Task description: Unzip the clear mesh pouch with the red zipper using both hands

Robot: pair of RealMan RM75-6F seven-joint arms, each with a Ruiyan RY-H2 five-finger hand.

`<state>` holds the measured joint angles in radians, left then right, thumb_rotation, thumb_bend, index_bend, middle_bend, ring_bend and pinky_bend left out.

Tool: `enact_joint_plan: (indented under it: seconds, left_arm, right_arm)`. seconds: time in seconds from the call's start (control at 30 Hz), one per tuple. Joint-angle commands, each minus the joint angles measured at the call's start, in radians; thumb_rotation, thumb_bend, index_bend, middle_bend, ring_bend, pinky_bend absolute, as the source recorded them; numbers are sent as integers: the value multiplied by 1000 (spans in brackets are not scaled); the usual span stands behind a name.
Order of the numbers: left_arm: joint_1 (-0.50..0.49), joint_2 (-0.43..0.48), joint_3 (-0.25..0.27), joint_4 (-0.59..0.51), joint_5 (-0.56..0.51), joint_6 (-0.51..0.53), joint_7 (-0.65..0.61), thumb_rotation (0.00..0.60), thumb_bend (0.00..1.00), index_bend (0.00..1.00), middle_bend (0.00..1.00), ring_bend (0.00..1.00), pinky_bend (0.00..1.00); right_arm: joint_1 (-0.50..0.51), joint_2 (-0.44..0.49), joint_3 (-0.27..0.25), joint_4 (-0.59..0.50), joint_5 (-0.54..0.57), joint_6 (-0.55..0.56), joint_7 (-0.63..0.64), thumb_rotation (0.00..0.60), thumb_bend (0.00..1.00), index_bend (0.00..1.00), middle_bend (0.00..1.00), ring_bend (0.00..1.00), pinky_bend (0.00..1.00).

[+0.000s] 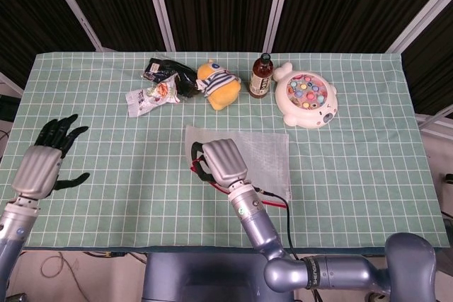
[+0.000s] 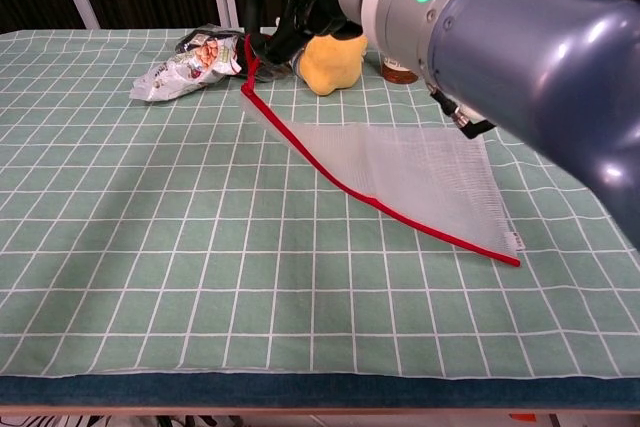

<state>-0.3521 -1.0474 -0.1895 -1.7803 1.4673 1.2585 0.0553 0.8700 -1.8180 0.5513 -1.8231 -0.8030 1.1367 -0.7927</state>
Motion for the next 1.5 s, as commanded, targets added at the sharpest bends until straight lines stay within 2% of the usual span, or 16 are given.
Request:
enact_joint_plan:
  seconds: [0.03,0.3,0.43,0.63,1.03,1.5]
  left_arm:
    - [-120,26,-76,-30,-44,-126,26,600,154,213,0,0,0]
    - [-325,18,-142,-10,-138,-374,31,600,176,335,0,0,0]
    - [-401,-11,-143,12,-177,-465,42,600,191,375,0,0,0]
    - [-474,-52,-119,41,-185,-546,51,600,192,403,0,0,0]
    - [-520,-133,-56,66,-173,-566,46,600,200,444,0,0,0]
    - [-534,-169,-16,82,-166,-551,23,600,256,500,0,0,0]
  right_arm:
    - [18,13,11,-16,25,4,0,600,570,632,1000,1000,953]
    - [60,27,3,-35,62,27,7,600,570,635,1000,1000,953]
    - [77,30,-6,-38,72,43,16,600,570,638,1000,1000,953]
    - [99,36,-18,-40,83,63,26,600,570,640,1000,1000,953]
    - [127,48,-41,-32,100,88,59,600,570,641,1000,1000,953]
    - [146,59,-62,-31,113,109,89,600,570,642,1000,1000,953]
